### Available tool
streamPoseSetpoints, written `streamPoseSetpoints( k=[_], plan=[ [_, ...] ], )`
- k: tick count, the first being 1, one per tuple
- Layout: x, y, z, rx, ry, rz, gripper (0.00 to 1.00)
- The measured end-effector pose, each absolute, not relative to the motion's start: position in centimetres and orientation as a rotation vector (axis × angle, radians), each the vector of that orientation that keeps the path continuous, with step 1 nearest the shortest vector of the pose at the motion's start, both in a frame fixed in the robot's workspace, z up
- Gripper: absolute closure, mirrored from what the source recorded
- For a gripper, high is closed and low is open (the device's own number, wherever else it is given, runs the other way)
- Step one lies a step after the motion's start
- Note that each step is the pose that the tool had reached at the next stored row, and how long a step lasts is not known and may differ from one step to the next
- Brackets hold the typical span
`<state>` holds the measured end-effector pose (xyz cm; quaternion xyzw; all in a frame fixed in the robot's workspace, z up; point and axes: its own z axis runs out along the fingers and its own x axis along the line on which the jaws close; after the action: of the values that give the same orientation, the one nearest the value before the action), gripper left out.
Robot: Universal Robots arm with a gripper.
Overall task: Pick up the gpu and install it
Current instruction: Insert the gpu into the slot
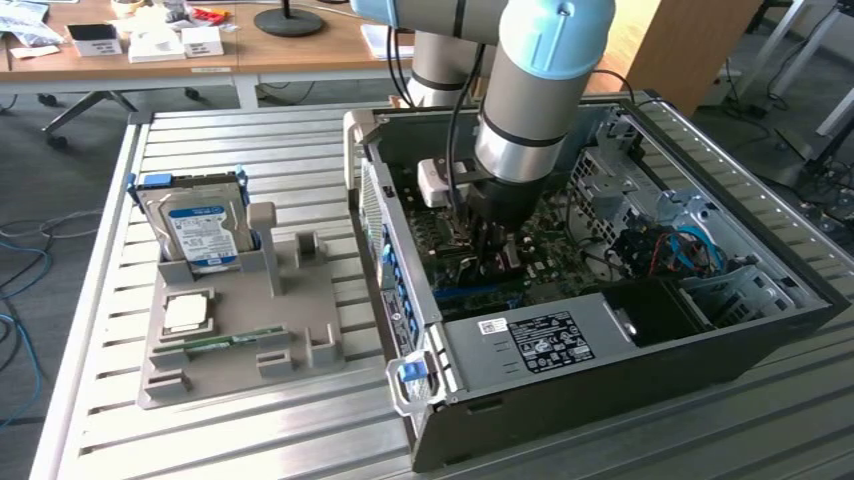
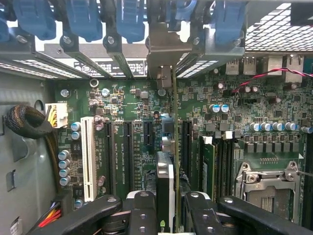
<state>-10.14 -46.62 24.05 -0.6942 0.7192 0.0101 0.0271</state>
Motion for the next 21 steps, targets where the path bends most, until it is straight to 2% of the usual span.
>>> streamPoseSetpoints(
  k=[21],
  plan=[
    [-10.13, -46.62, 24.34, -2.147, 2.228, 0.02, 0.73]
  ],
)
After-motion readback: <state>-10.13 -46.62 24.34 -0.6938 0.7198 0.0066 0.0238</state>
